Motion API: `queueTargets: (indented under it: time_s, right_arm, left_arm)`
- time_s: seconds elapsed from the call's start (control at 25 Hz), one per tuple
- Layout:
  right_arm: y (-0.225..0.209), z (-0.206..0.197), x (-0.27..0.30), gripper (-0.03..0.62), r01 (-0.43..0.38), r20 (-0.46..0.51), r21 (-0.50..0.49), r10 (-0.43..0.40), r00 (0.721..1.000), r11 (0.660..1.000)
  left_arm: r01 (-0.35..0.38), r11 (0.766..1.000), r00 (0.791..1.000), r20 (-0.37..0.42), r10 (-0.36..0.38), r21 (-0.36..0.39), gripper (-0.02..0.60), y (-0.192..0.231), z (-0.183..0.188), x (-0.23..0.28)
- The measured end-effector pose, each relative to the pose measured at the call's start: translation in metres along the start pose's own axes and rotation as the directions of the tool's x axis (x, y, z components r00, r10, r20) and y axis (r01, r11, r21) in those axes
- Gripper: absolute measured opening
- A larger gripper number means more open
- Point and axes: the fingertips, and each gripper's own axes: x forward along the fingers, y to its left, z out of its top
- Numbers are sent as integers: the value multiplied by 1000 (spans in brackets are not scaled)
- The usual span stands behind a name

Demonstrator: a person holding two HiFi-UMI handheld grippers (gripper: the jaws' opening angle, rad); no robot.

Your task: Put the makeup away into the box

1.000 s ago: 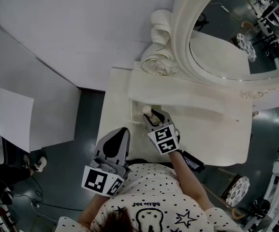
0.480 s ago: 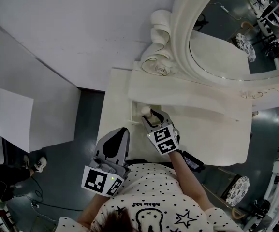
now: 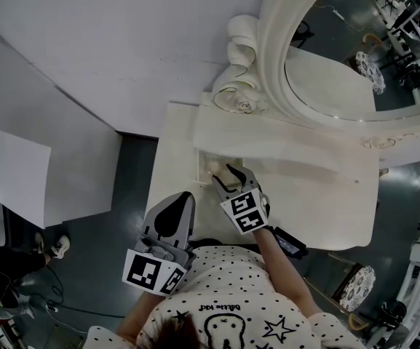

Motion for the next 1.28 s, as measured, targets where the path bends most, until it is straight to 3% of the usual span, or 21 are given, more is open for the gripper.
queueTargets:
  time_s: [0.32,0.52,0.6,1.28]
  right_arm:
    - [-4,7,-9,174,29,28,14,-30,999,999]
    - [-12,21,-19,33,85,70,-5,-84,994,996]
    - [-16,27,-23,8,99,88,-13,-97,991,995]
    - [-21,45,-77,6,129,219,53,-138,966,990]
  left_arm:
    - [3,1000,1000,2,-3,3,-5,-3,2,-4]
    - [14,1000,1000,12,-14,6,-5,-5,5,-4]
    - [17,1000,1000,13,-17,5,-5,-6,5,-4]
    - [44,998,999,28,-45,41,-5,-36,1,-8]
